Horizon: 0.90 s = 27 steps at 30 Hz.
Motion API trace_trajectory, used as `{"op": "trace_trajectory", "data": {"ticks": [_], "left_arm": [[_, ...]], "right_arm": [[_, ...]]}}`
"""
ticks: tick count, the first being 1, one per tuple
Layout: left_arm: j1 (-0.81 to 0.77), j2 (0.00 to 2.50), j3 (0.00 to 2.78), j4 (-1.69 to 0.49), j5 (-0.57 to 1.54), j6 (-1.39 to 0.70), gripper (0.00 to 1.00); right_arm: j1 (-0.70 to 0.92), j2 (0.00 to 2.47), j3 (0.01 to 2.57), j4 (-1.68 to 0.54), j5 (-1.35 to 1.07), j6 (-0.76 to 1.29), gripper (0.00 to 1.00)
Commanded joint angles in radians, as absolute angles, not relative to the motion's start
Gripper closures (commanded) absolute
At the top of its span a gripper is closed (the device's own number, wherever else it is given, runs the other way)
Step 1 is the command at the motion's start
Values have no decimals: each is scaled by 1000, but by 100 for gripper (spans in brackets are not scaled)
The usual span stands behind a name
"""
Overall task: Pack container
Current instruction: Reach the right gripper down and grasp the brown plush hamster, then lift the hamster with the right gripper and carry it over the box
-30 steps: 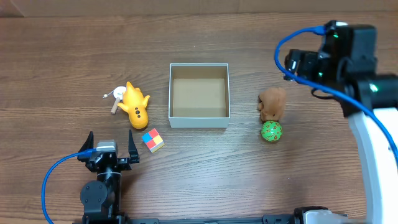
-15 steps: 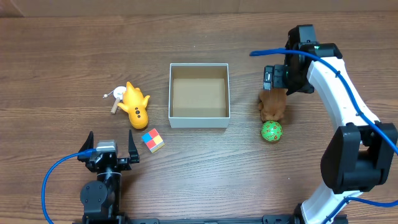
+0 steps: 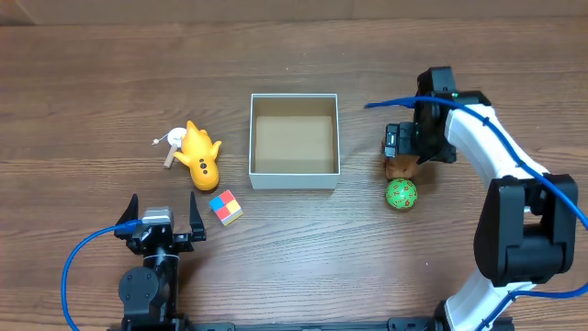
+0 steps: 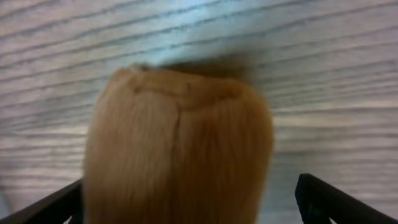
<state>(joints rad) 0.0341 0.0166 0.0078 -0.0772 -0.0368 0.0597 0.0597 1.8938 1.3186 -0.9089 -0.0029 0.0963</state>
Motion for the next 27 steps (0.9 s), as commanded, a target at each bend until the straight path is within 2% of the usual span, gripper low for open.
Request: {"op": "trace_trajectory", "data": {"ticks": [1,4,7,13,15,20,27], "left_arm": [[30,6,5,-75,-28,75,0],[30,6,5,-75,-28,75,0],[30,6,5,-75,-28,75,0],[30,6,5,-75,-28,75,0],[30,6,5,-75,-28,75,0],[30,6,5,-75,-28,75,0],[30,6,5,-74,-28,75,0]], "right_arm": [[58,1880,1303,-878,-14,104,25],[58,1880,1310,-876,-14,104,64],[60,1880,1348,-900,-14,105,78],[106,1880,1553,-1067,-1,104,81],[147,1880,1713,-1183,6,104,80],[249,1880,1913,-1320,6,105,80],[446,1880,1954,-1336,6,128,80]]}}
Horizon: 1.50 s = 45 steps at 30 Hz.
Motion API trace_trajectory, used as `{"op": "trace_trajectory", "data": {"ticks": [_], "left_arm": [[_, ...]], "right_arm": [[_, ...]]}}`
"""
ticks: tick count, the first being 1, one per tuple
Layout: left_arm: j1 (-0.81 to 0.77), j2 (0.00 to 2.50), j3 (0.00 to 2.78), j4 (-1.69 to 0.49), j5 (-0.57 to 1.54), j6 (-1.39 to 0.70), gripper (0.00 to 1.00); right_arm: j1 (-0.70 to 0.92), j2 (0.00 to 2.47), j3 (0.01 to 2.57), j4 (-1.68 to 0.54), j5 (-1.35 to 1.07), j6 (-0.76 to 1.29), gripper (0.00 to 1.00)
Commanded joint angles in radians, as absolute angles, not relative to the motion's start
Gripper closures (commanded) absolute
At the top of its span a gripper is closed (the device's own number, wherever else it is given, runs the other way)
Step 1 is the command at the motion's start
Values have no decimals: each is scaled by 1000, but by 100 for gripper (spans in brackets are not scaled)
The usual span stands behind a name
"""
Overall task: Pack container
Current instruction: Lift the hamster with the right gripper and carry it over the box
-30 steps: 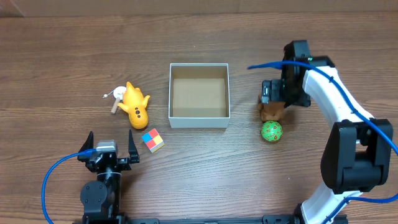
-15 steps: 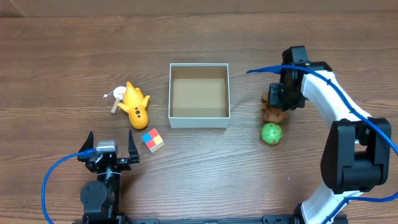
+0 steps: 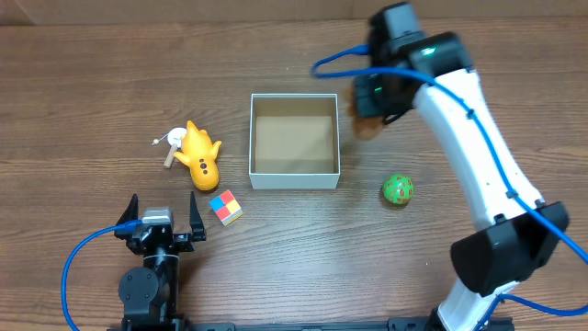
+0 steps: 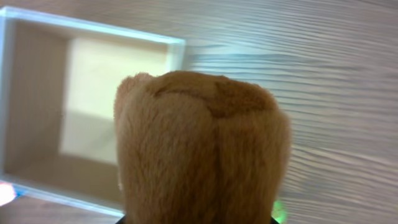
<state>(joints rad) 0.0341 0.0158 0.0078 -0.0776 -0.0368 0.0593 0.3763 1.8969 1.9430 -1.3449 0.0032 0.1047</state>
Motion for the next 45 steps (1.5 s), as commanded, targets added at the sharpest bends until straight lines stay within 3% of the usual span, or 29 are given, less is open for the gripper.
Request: {"op": "trace_trajectory", "data": {"ticks": [1,16,45], "left_arm": [[30,6,5,-74,-28,75,0],[30,6,5,-75,-28,75,0],[30,6,5,-75,-28,75,0]], "right_arm": [[472,1880,1943,-1322,6,141,80],[561,1881,1689,-976,12,194,75],[608,1976,1643,-901,190,200,76]]}}
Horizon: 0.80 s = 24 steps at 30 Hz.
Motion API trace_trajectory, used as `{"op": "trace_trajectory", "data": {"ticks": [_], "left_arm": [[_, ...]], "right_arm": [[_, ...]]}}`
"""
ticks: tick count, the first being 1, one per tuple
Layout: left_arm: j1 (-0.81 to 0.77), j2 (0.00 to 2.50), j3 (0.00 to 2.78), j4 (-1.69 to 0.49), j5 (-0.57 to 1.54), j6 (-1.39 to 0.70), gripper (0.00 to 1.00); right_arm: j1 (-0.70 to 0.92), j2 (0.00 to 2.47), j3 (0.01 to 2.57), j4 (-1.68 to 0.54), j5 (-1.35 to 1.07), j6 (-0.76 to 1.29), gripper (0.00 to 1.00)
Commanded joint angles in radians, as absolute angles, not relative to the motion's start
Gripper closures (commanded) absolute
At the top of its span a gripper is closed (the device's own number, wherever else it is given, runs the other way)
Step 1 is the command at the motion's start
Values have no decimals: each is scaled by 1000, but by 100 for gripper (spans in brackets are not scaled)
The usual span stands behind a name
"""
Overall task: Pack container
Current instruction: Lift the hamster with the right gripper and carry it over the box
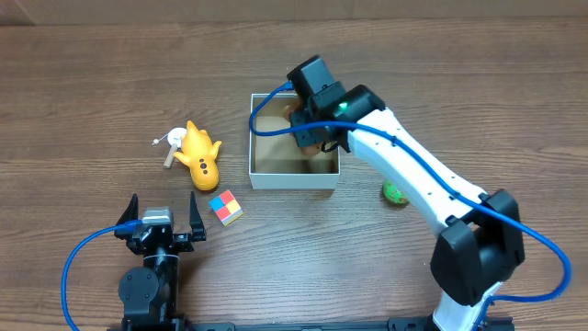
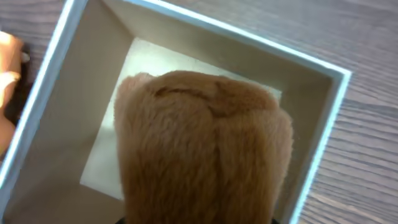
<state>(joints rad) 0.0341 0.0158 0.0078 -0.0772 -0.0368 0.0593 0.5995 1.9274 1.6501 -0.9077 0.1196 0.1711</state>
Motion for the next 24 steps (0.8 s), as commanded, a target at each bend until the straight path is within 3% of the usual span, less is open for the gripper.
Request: {"op": "trace_trajectory", "data": {"ticks": [1,24], "left_arm": [[30,6,5,-75,-28,75,0],[30,6,5,-74,-28,75,0]], "right_arm": [[608,1983,1643,-902,217,210,76],[607,2027,1643,-884,250,315,76]]}}
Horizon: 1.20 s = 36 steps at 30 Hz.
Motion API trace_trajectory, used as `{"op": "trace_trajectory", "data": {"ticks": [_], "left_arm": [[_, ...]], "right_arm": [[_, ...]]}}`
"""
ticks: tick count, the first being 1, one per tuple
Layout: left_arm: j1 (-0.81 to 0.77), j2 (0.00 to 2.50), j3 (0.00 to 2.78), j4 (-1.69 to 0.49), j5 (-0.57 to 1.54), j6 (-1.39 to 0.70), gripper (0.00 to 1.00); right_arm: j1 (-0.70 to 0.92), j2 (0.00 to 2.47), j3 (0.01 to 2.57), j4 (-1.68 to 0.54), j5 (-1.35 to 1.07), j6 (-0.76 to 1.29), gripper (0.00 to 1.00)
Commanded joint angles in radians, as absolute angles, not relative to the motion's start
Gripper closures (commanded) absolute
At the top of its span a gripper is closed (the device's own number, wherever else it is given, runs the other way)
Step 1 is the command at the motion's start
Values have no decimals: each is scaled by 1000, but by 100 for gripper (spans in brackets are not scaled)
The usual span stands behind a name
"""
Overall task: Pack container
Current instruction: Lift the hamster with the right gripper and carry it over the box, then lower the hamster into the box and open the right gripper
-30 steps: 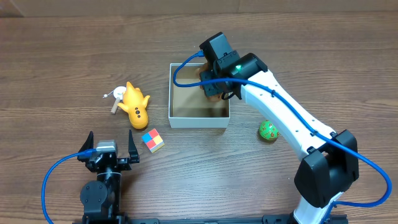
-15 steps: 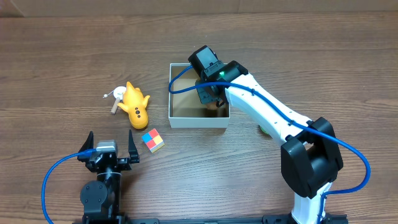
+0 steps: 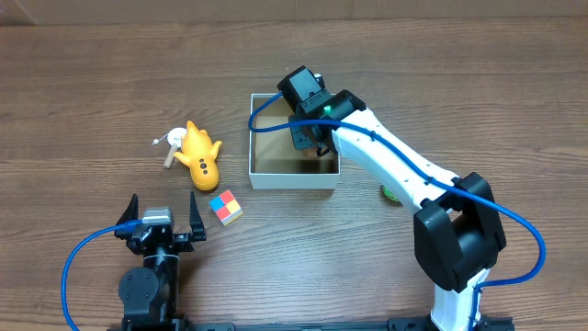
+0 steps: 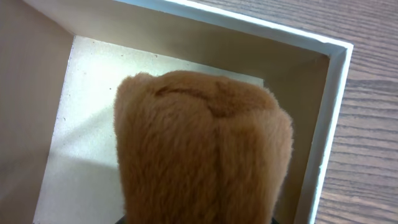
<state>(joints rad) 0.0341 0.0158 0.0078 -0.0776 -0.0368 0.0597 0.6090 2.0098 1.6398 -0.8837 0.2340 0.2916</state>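
Note:
The white cardboard box (image 3: 253,147) stands open at the table's middle. My right gripper (image 3: 306,127) reaches down into it, shut on a brown plush toy (image 4: 202,149) that fills the right wrist view and hides the fingers. Behind the plush, that view shows the box's pale floor (image 4: 81,124) close by and its right wall (image 4: 329,124). A yellow toy (image 3: 200,154) and a coloured cube (image 3: 225,207) lie left of the box. Right of it, a green ball (image 3: 390,193) peeks out from under the right arm. My left gripper (image 3: 163,210) rests open near the front left.
A small white and tan object (image 3: 170,144) lies beside the yellow toy. The right arm (image 3: 404,175) stretches across the box's right front corner. Bare wooden table (image 3: 92,92) surrounds the box.
My right gripper with the plush has moved a little left and lower in the box. The box floor looks nearer in the wrist view. The left arm has not moved.
First my right gripper stood open around the plush on the table right of the box, next to the green ball. Then it held the plush up near the box's far right corner, then over the box opening. Now the plush is down inside the box.

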Motion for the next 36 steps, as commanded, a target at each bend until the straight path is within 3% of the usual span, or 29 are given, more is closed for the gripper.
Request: {"op": "trace_trajectory", "data": {"ticks": [1,19,21,24,26,36], "left_arm": [[30,6,5,-75,-28,75,0],[30,6,5,-75,-28,75,0],[30,6,5,-75,-28,75,0],[30,6,5,-75,-28,75,0],[30,6,5,-75,-28,75,0],[30,6,5,-75,-28,75,0]], "right_arm": [[607,2027,1643,-887,251,315,76],[607,2071,1643,-883,300,308,75],[607,2071,1643,-883,299,308,55],[607,2071,1643,-884,299,308,34],[607,2070,1643,-883,299,308,26],[608,2070,1696,-916,290,308,23]]}}
